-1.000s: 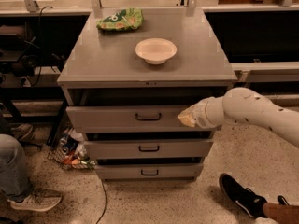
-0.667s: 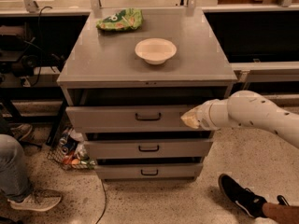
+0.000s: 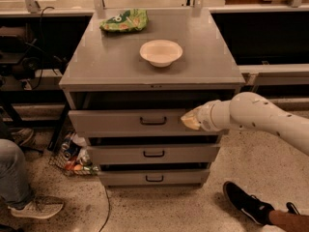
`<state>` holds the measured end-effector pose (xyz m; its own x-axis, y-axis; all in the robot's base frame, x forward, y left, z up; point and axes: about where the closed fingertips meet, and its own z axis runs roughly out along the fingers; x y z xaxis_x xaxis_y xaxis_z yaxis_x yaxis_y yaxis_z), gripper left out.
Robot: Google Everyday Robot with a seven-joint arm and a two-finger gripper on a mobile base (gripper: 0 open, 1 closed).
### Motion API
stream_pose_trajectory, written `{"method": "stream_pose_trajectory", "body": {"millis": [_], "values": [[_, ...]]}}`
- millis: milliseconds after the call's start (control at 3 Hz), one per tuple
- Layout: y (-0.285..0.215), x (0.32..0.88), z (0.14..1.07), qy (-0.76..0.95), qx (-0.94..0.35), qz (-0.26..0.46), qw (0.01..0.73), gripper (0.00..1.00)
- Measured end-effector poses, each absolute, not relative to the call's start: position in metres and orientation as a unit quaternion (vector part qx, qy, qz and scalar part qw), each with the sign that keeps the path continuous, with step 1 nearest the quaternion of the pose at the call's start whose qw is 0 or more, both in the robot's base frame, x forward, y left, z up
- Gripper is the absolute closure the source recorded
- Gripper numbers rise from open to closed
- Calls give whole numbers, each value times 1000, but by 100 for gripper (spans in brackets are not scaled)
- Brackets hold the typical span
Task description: Close top drawer
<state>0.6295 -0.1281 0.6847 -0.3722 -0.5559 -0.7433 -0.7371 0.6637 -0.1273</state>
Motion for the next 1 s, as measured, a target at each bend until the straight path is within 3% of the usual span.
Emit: {"method": "stream_pose_trajectory", "body": {"millis": [1000], "values": [[-107, 645, 684, 810, -402, 128, 406, 100]]}}
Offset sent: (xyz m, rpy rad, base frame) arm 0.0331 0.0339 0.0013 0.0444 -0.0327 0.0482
